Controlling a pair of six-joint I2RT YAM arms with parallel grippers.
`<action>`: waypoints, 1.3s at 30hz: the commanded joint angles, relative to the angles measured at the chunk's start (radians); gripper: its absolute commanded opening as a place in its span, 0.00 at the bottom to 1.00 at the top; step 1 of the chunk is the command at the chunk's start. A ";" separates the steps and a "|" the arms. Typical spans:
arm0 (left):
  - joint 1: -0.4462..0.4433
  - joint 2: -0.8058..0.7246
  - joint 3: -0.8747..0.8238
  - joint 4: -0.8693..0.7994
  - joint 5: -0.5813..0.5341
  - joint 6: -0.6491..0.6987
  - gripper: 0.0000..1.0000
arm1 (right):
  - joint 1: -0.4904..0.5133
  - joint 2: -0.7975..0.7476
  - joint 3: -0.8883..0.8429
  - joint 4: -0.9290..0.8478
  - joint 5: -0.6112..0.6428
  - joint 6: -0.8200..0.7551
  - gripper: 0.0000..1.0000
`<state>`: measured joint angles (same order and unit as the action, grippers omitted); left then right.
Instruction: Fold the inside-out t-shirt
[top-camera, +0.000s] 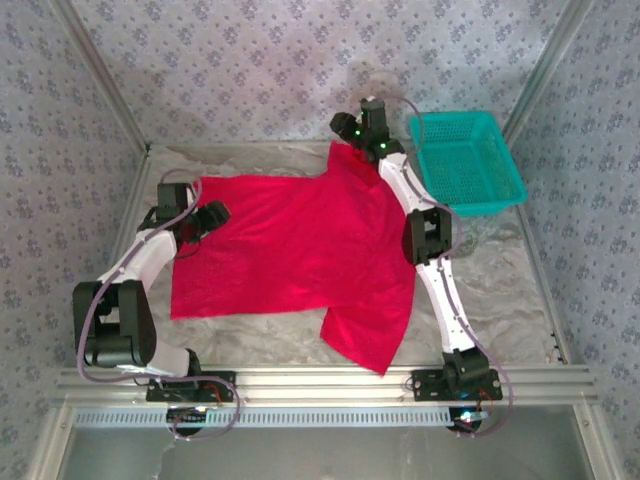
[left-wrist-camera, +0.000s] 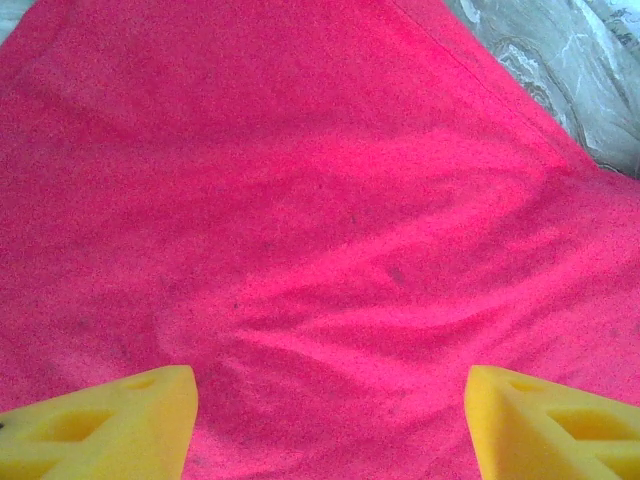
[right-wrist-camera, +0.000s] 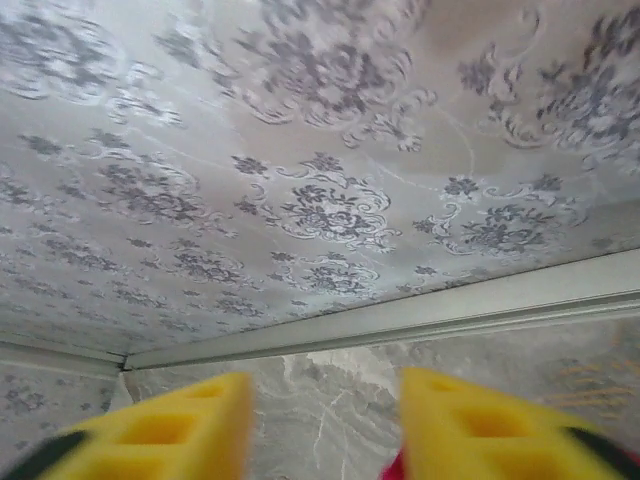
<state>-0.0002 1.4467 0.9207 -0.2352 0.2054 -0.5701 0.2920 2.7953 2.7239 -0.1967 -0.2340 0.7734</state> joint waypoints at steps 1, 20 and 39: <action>0.005 -0.019 0.005 0.017 0.011 -0.001 0.72 | -0.013 0.004 0.021 -0.119 -0.072 0.069 0.81; 0.112 0.349 0.141 0.122 0.189 -0.128 0.71 | 0.033 -0.638 -1.047 -0.169 0.142 -0.217 0.80; 0.138 0.847 0.759 -0.058 0.146 -0.073 0.76 | -0.125 -0.085 -0.210 -0.474 0.093 -0.090 0.80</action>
<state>0.1268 2.2440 1.6543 -0.2142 0.3462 -0.6693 0.1886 2.6541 2.4226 -0.5518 -0.1280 0.6529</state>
